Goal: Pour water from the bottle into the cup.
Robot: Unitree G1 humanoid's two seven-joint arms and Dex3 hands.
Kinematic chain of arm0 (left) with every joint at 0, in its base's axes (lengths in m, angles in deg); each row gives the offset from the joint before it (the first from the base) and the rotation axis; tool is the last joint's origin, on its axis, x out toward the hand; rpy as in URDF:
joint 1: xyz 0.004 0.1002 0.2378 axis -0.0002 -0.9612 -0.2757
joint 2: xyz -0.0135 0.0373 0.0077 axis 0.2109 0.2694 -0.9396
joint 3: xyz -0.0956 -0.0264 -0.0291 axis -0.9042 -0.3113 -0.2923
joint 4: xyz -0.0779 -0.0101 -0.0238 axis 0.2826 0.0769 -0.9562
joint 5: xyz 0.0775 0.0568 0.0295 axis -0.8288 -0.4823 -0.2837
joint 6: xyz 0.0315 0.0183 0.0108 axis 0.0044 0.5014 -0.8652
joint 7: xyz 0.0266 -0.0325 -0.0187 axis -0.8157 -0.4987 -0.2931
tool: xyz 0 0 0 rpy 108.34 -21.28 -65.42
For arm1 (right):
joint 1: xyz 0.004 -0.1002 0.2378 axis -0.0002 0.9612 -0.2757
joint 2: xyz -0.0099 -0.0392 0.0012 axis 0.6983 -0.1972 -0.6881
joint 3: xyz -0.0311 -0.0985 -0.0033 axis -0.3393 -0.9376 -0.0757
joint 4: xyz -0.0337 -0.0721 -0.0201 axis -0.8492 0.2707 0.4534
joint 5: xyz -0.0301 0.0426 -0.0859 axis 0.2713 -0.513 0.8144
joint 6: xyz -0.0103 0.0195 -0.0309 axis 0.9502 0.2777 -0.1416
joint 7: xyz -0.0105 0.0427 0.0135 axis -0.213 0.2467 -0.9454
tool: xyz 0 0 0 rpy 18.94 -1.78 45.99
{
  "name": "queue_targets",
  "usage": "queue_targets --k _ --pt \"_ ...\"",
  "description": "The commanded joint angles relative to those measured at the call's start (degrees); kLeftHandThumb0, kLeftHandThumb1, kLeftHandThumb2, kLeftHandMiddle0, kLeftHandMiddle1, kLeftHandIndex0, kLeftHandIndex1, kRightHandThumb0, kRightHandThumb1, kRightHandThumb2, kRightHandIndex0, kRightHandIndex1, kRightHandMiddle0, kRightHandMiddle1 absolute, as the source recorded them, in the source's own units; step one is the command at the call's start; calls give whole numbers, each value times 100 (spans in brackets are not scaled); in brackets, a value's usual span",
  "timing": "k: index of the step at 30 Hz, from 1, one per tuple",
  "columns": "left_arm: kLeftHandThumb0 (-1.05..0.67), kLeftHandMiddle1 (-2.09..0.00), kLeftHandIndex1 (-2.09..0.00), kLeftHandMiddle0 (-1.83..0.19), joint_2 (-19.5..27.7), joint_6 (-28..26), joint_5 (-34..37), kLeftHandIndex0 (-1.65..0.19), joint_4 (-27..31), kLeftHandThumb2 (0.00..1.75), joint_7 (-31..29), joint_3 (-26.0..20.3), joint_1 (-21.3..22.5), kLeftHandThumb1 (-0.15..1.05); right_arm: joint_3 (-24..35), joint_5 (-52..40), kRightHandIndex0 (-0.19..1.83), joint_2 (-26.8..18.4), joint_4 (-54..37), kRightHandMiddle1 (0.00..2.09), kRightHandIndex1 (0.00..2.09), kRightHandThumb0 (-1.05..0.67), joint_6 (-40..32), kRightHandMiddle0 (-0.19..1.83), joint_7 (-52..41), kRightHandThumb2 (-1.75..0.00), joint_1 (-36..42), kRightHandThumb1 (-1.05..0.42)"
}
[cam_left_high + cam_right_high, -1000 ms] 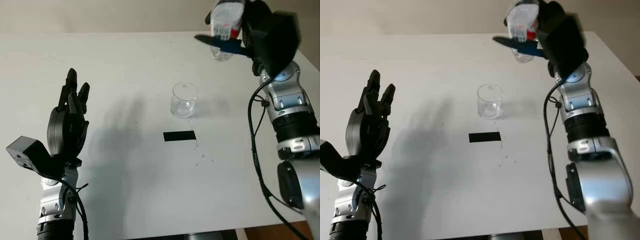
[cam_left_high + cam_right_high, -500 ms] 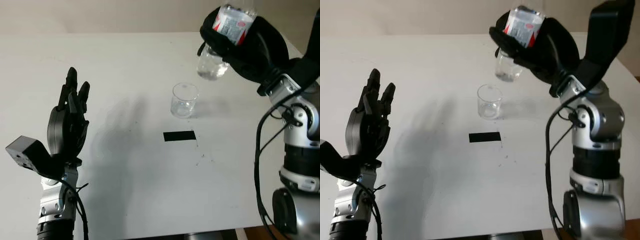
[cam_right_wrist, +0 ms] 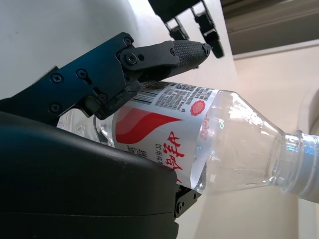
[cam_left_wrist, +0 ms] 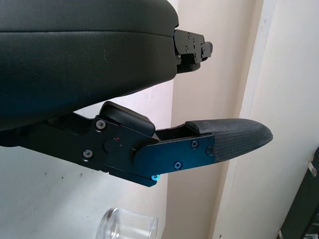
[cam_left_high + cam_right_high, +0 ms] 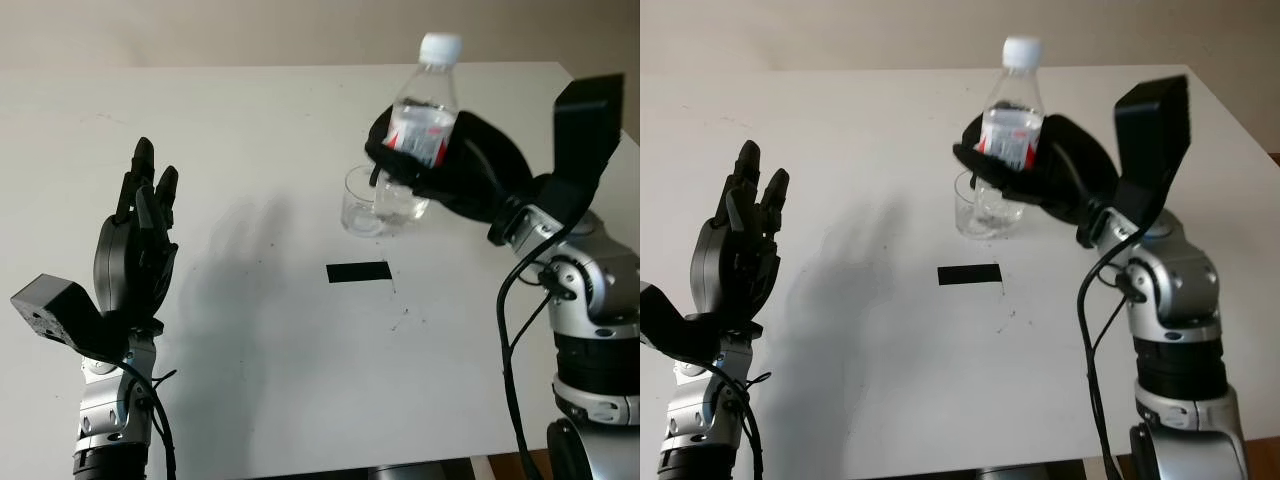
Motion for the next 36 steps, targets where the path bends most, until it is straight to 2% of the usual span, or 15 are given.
queue_targets --k 1,14,26,36 --pt "-85 -40 0 19 -38 -15 35 1 111 60 11 -3 -60 105 -25 20 183 70 15 209 209 -18 152 183 -75 -56 30 -105" --pt "-85 -40 0 19 -17 -12 41 2 156 59 -6 -1 -113 105 -264 203 183 470 294 209 209 -21 75 183 37 -56 330 -105" --pt "-85 -43 0 19 -4 -8 19 0 162 58 16 -10 -139 105 -348 391 183 773 625 209 209 -24 358 183 4 -55 603 -105" --pt "-85 -42 0 19 -1 -25 46 1 161 58 -6 -19 -129 105 -343 401 183 811 664 209 209 -23 434 183 -73 -55 714 -105"
